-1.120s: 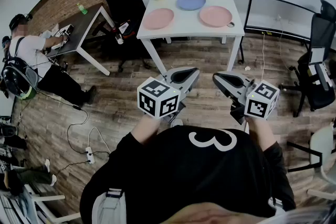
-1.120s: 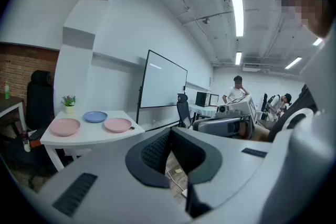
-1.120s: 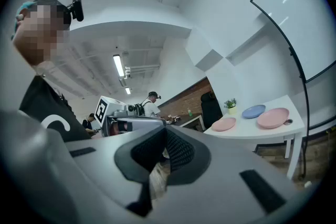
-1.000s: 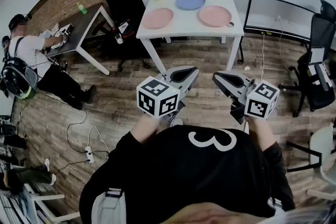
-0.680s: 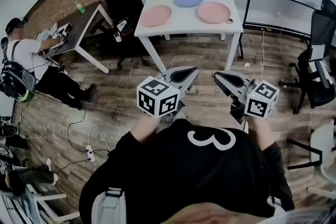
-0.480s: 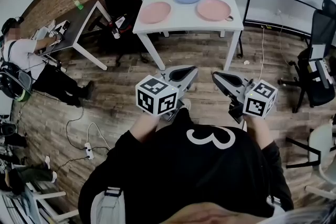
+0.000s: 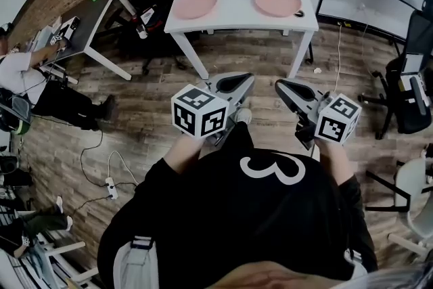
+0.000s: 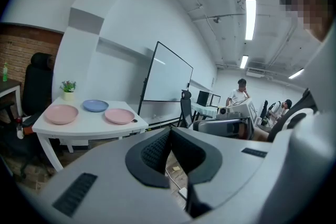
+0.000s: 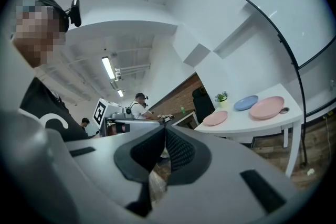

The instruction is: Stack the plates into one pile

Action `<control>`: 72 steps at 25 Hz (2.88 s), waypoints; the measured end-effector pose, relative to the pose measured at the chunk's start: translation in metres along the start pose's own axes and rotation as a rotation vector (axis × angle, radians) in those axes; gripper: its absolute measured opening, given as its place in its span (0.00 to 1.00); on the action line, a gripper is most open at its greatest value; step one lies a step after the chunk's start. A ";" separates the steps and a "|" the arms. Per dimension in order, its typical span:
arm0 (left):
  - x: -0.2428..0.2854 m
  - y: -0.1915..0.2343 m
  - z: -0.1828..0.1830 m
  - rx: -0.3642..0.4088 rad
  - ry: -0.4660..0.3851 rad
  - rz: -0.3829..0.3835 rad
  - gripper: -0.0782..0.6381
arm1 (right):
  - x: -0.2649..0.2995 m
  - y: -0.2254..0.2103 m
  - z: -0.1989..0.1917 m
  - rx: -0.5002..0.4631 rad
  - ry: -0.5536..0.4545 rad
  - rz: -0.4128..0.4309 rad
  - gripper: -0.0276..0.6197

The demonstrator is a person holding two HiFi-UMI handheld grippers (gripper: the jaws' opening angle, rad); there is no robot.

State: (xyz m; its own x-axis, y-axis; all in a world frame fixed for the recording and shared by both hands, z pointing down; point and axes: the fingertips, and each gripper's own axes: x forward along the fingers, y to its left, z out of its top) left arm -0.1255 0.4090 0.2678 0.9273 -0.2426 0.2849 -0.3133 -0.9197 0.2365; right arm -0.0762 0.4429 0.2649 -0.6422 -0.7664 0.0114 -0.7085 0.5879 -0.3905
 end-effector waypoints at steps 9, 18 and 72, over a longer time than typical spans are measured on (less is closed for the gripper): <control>0.046 0.087 0.017 -0.017 0.044 -0.017 0.13 | 0.064 -0.082 0.018 0.065 0.021 -0.050 0.08; 0.084 0.217 0.047 -0.118 0.059 0.003 0.13 | 0.162 -0.167 0.045 0.134 0.075 -0.066 0.08; 0.074 0.645 0.078 -0.424 0.006 0.397 0.16 | 0.507 -0.406 0.090 0.264 0.301 0.097 0.08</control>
State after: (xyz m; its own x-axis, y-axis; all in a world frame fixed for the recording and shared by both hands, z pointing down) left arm -0.2427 -0.2265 0.3688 0.7209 -0.5411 0.4329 -0.6929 -0.5541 0.4613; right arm -0.0878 -0.2079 0.3466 -0.7872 -0.5776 0.2162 -0.5659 0.5372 -0.6254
